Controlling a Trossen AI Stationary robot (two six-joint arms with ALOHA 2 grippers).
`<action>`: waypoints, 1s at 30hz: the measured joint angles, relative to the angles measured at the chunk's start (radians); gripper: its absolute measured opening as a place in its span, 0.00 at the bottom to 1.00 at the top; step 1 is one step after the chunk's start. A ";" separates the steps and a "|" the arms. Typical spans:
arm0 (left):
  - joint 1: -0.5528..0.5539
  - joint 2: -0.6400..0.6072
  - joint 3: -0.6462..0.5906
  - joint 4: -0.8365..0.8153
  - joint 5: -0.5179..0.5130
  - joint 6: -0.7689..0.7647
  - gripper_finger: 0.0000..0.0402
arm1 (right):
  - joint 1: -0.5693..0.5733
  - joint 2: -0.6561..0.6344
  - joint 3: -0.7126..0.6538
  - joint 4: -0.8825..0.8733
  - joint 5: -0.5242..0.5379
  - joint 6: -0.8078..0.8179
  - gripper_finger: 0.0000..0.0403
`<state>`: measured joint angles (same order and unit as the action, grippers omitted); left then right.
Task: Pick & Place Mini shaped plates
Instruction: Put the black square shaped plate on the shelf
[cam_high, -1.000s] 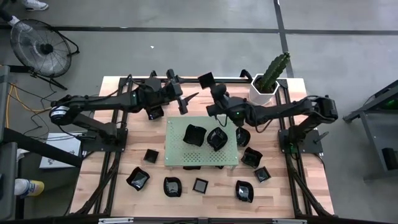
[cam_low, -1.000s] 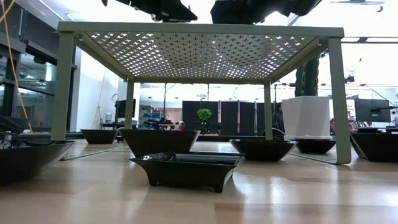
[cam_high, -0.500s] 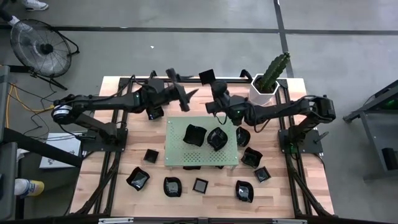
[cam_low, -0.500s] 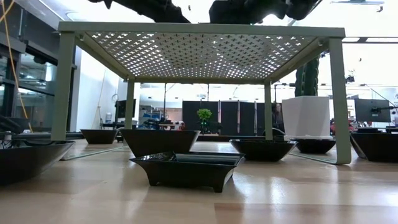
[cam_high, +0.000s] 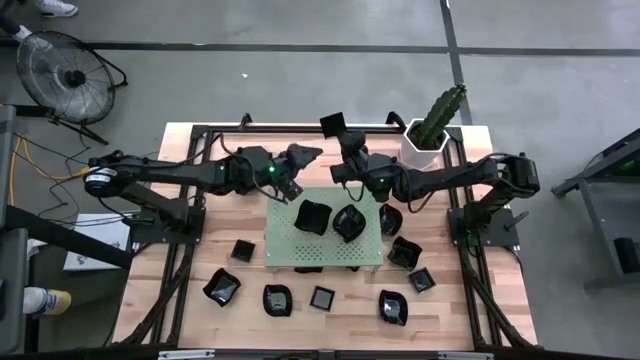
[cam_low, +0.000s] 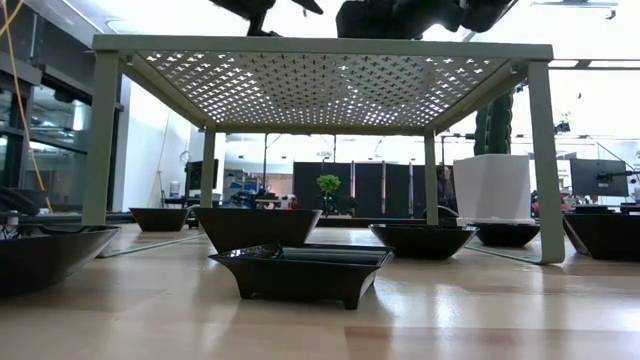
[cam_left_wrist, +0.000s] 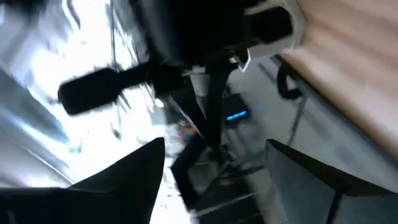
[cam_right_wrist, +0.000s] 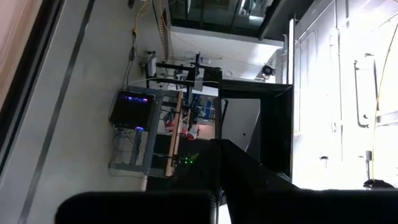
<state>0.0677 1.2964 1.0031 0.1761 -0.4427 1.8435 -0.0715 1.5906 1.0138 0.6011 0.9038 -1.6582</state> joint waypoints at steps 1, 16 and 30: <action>0.000 0.000 0.000 0.000 -0.001 0.063 0.67 | 0.000 0.000 0.000 -0.008 -0.001 0.005 0.00; 0.004 0.038 -0.001 -0.023 -0.131 0.387 0.67 | 0.050 0.000 0.000 -0.050 -0.074 0.062 0.00; 0.004 0.051 -0.001 -0.011 -0.224 0.412 0.54 | 0.074 0.000 0.000 -0.074 -0.076 0.128 0.00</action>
<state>0.0719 1.3472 1.0023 0.1654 -0.6670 2.2555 0.0021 1.5906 1.0138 0.5268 0.8278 -1.5302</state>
